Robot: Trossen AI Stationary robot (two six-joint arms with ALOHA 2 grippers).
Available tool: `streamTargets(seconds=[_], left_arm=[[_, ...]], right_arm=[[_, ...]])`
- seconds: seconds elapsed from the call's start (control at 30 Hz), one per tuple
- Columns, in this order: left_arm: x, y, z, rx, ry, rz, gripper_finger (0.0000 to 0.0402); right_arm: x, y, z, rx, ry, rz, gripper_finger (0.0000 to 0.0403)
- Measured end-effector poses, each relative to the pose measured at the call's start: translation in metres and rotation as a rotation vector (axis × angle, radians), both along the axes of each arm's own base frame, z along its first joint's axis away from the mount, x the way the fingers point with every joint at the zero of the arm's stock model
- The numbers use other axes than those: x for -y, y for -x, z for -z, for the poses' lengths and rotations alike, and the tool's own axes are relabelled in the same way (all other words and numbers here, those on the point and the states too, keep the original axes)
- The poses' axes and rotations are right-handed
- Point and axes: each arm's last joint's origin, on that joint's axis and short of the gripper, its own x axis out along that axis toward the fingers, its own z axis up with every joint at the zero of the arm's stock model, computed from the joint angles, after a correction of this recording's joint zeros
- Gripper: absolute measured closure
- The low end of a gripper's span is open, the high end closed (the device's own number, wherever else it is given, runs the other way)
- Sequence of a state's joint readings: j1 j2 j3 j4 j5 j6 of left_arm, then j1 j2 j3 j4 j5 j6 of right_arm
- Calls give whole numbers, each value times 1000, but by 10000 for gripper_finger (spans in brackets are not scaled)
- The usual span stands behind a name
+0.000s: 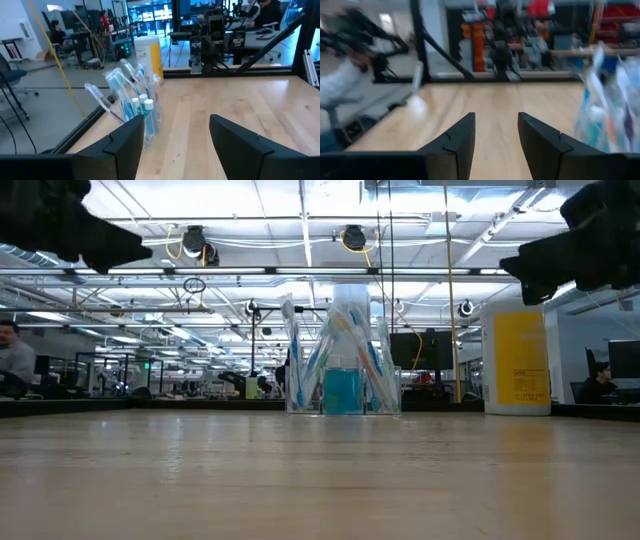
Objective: Pick & Place toothbrushing station
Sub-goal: Return to Home Position
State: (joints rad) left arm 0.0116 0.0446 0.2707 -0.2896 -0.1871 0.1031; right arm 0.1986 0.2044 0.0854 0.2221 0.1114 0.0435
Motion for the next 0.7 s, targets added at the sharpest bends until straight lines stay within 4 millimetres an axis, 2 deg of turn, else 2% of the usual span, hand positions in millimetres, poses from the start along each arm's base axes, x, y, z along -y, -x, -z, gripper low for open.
streamTargets(seconds=[0.13,0.33,0.47,0.57,0.7], left_arm=[[-1,1,9,3,4,-50,169],[-2,-6,28,-22,30,-78,169],[-2,-12,36,64,21,-79,169],[-2,-16,47,65,14,-78,169],[-3,-17,48,82,21,-83,169]], right_arm=[[-1,8,-8,111,4,-76,264],[0,15,-9,141,13,-111,264],[-1,14,-3,85,31,-110,264],[-1,13,2,33,38,-112,264],[-1,13,3,15,25,-113,264]])
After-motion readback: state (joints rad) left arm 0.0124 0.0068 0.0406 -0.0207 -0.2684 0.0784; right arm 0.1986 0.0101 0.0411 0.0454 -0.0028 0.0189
